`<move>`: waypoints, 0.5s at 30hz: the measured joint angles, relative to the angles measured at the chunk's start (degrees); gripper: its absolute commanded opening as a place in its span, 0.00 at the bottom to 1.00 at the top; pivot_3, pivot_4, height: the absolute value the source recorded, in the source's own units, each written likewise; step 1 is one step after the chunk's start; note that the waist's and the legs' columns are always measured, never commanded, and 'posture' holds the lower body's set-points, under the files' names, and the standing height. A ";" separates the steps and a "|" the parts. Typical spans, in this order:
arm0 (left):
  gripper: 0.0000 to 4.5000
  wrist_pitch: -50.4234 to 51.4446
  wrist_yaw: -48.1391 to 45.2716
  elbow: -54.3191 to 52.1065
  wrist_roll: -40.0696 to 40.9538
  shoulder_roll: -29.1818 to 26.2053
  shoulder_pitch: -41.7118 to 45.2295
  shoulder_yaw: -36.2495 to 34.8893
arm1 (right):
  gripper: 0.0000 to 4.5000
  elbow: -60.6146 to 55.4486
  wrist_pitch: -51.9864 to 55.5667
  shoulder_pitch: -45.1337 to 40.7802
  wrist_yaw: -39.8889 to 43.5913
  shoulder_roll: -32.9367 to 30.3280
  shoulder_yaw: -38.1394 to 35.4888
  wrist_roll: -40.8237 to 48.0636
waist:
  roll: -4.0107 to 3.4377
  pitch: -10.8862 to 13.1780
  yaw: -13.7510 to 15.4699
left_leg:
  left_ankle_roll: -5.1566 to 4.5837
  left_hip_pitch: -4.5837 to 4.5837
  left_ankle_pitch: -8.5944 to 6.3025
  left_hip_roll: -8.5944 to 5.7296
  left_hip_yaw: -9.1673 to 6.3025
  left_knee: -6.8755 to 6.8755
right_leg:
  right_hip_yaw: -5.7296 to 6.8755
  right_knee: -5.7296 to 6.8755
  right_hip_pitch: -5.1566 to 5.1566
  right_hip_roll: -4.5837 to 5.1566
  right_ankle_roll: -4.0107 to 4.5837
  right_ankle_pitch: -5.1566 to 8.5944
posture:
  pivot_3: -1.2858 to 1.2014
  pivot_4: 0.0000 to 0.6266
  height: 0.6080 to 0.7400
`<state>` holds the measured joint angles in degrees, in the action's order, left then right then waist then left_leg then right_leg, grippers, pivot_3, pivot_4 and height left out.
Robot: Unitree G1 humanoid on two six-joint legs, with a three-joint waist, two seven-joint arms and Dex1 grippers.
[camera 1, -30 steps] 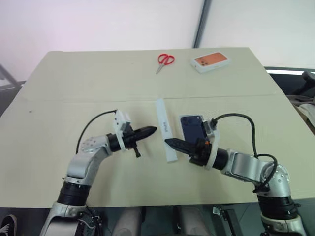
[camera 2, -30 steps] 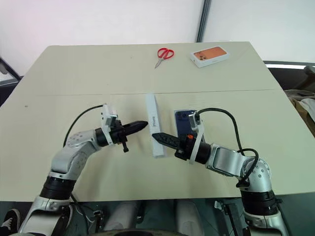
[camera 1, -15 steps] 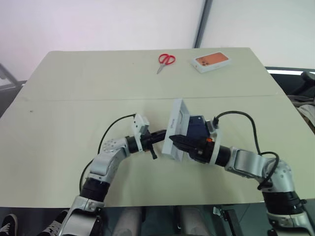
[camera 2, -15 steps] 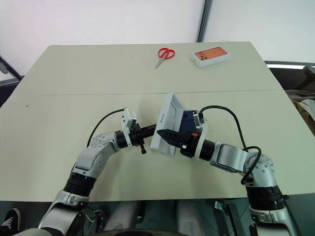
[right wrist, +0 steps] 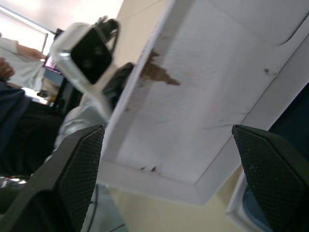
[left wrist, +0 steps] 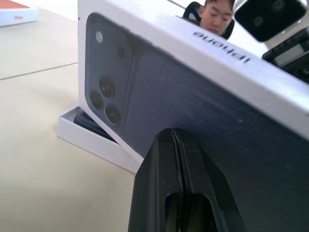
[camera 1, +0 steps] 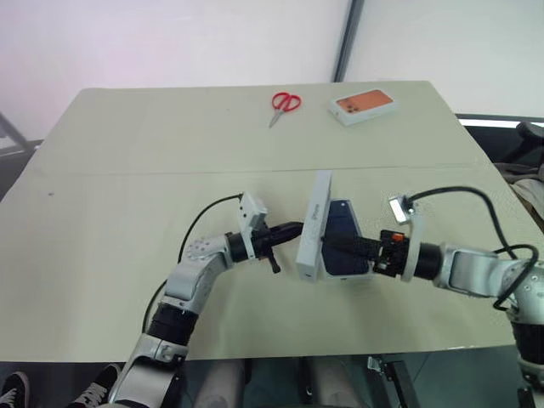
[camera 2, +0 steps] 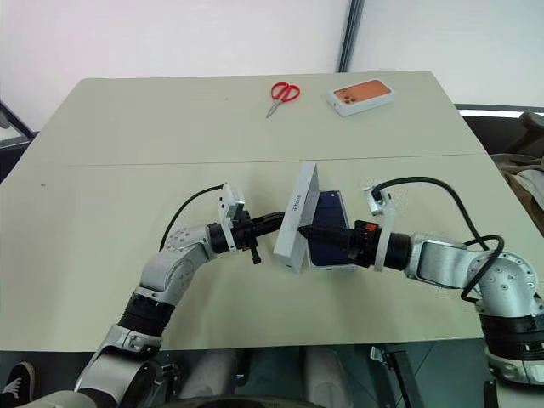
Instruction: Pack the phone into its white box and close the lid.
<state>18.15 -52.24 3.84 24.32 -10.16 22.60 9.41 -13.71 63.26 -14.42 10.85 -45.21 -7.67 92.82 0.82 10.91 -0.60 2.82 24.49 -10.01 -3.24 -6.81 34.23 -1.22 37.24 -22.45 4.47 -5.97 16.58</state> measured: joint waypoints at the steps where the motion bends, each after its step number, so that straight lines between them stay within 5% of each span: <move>1: 0.00 0.37 0.05 -0.79 0.17 -0.07 0.00 -0.15 | 0.98 0.09 -0.18 -0.18 0.61 -0.09 -0.01 -1.65 | 0.00 0.00 0.02 | 0.00 0.00 0.00 0.00 0.01 0.01 | 0.00 -0.01 0.02 0.01 0.00 0.00 | 0.52 0.24 1.00; 15: 0.00 2.81 2.63 -4.15 1.37 1.26 -0.34 -0.53 | 0.98 9.04 -3.04 -3.33 21.78 -9.45 -0.83 -27.50 | -0.03 0.03 0.11 | -0.01 0.00 -0.01 -0.04 0.06 -0.03 | 0.01 -0.10 0.03 0.03 -0.08 -0.02 | 0.52 0.24 1.00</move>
<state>20.97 -49.60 -0.31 25.69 -8.91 22.26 8.88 -4.68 60.22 -17.75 32.63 -54.65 -8.50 65.32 0.78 10.94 -0.49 2.81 24.49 -10.02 -3.28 -6.75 34.20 -1.21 37.14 -22.42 4.50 -6.05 16.56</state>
